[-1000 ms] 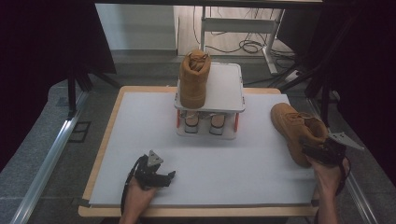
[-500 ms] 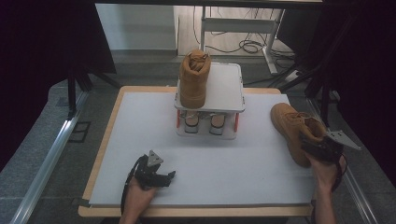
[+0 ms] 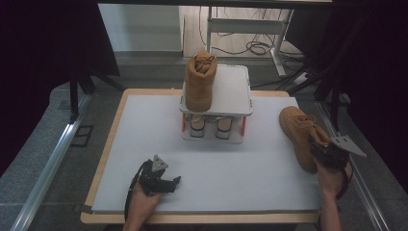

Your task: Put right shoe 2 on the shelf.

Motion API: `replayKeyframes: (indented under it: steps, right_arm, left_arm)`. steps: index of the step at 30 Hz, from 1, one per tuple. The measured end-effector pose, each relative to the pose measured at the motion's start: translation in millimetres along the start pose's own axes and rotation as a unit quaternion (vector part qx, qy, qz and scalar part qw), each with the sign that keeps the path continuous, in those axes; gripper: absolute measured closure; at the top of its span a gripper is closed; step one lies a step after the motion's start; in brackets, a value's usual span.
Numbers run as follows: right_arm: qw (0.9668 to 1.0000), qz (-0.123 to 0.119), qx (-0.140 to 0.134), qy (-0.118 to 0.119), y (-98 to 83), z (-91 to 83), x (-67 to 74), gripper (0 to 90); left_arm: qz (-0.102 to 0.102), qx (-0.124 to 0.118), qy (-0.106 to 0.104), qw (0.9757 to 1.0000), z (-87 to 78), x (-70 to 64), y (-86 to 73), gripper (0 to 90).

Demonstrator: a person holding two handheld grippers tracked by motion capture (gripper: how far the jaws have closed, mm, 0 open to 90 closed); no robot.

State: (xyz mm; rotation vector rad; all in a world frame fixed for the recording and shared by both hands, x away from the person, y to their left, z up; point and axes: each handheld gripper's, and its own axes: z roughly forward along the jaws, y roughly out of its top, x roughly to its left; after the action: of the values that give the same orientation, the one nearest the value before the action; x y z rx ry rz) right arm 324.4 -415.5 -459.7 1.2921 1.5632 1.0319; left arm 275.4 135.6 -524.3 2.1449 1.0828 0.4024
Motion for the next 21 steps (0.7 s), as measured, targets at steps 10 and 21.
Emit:
replayKeyframes:
  steps: [10, 21]
  right_arm:
    - [0.9999, 0.006, -0.013, 0.000, 11.4, -8.6, 4.2, 53.3]
    - [0.9991, 0.006, -0.039, 0.014, 31.4, -23.1, 14.3, 54.3]
  left_arm:
    - [0.000, 0.000, 0.000, 1.0000, 0.0, 0.0, 0.0, 15.1]
    - [0.000, 0.000, 0.000, 1.0000, 0.0, 0.1, 0.0, 15.0]
